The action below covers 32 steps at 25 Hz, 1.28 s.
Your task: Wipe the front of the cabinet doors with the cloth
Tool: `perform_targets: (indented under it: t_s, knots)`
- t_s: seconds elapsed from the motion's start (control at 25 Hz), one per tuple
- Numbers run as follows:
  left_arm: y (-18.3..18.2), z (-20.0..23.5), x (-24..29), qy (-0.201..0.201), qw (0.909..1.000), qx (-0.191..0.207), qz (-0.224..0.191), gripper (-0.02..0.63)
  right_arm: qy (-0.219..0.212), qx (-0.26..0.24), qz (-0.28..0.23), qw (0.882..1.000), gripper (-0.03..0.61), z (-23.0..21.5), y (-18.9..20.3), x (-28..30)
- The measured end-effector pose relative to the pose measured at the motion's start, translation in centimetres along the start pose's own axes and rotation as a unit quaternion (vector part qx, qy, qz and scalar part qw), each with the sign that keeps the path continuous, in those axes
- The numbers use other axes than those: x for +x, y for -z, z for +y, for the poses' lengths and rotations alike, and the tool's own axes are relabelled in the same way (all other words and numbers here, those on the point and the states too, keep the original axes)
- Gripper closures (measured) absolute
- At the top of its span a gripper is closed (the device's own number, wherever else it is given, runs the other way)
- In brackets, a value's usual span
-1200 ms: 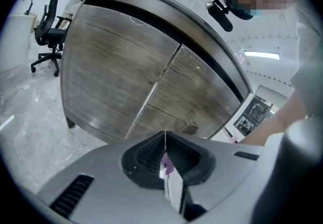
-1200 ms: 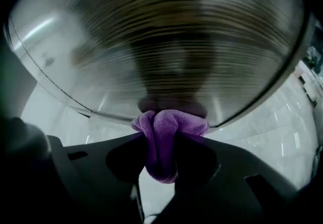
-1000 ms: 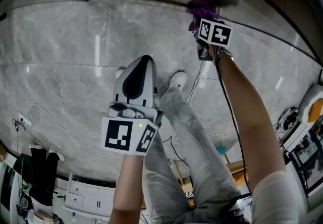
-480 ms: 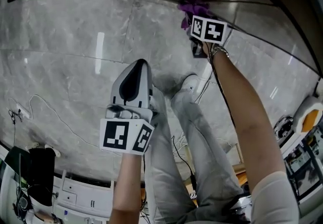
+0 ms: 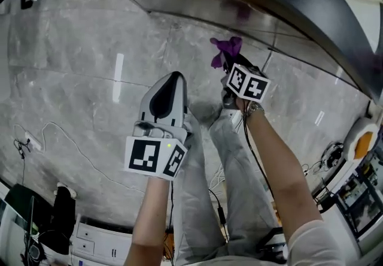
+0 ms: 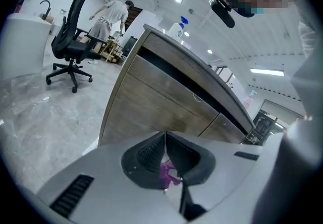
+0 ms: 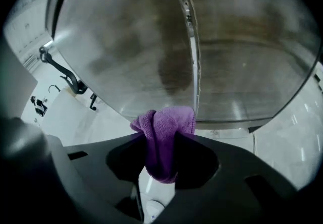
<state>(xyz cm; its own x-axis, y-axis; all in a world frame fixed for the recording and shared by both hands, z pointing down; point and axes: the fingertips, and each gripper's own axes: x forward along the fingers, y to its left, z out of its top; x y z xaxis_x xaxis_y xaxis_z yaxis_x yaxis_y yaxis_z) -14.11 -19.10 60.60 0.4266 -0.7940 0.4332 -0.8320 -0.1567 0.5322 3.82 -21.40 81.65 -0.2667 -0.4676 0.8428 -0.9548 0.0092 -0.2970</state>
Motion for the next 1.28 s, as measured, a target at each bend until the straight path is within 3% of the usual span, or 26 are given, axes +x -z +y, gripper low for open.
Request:
perform_targets:
  t_s: [0.24, 0.36, 0.6, 0.88, 1.0, 1.08, 1.16, 1.28]
  knots:
    - [-2.0, -0.6, -0.6, 0.024, 0.9992, 0.030, 0.010, 0.597, -0.052, -0.068, -0.044, 0.995, 0.443, 7.1, 0.3, -7.2]
    - [-2.4, -1.5, -0.9, 0.027, 0.9983, 0.049, 0.018, 0.597, -0.087, -0.089, -0.092, 0.988, 0.443, 10.2, -2.0, -10.0]
    - [-4.7, -5.1, -2.2, 0.019, 0.9972, 0.071, 0.011, 0.597, -0.127, -0.067, -0.162, 0.976, 0.442, 13.4, -6.9, -15.0]
    - [-7.7, -9.9, -3.4, 0.016, 0.9957, 0.089, -0.021, 0.597, -0.203, -0.131, -0.188, 0.952, 0.443, 15.4, -8.7, -21.4]
    - [-8.4, -9.7, -4.6, -0.002, 0.9950, 0.092, -0.039, 0.597, -0.200, -0.148, -0.188, 0.950, 0.443, 15.4, -8.6, -22.4]
    - [-7.4, -8.8, -5.7, -0.007, 0.9976, 0.057, -0.040, 0.597, -0.188, -0.151, -0.182, 0.953, 0.443, 15.8, -7.6, -22.1]
    - [-6.1, -7.7, -6.1, -0.001, 0.9992, 0.026, -0.031, 0.597, -0.175, -0.150, -0.180, 0.956, 0.443, 16.4, -7.1, -21.1]
    - [-5.4, -5.7, -5.3, 0.024, 0.9991, 0.032, -0.011, 0.597, -0.164, -0.143, -0.197, 0.956, 0.443, 18.5, -8.0, -18.8]
